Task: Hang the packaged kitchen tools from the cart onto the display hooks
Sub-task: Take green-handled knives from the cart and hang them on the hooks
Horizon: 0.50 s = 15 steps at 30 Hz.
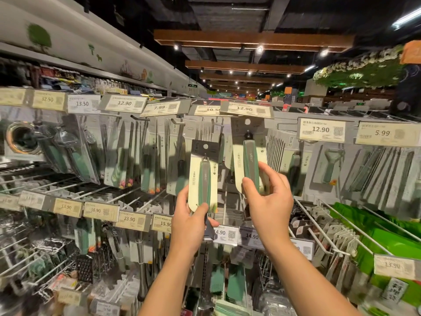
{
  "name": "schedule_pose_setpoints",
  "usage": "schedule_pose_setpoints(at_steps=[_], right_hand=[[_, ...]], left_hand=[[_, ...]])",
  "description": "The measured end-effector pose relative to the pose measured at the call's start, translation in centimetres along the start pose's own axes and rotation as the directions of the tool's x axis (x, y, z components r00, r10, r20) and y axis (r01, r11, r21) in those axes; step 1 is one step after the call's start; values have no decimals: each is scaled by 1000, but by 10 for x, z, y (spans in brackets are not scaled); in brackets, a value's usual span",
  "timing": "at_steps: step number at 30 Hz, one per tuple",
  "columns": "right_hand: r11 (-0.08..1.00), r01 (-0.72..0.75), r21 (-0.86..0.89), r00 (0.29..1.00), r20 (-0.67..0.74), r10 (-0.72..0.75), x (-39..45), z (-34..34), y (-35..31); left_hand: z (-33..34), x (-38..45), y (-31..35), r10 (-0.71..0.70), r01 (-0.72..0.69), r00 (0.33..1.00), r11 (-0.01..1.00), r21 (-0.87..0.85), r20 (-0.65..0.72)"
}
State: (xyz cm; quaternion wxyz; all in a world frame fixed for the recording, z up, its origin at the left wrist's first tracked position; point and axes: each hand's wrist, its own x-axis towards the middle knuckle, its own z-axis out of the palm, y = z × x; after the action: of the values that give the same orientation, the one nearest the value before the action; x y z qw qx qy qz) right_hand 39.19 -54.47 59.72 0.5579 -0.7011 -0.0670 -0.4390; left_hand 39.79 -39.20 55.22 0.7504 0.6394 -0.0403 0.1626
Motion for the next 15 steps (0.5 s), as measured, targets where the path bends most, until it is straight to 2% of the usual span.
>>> schedule_pose_setpoints(at_steps=[9,15], right_hand=[[998,-13,-56,999,36,15,14,13,4],[979,-119,-168,990,58,130,30,28,26]], left_hand=[[4,5,1,21,-21,1000,1000,-1,2],[10,8,2,52,-52,999,998,25,17]])
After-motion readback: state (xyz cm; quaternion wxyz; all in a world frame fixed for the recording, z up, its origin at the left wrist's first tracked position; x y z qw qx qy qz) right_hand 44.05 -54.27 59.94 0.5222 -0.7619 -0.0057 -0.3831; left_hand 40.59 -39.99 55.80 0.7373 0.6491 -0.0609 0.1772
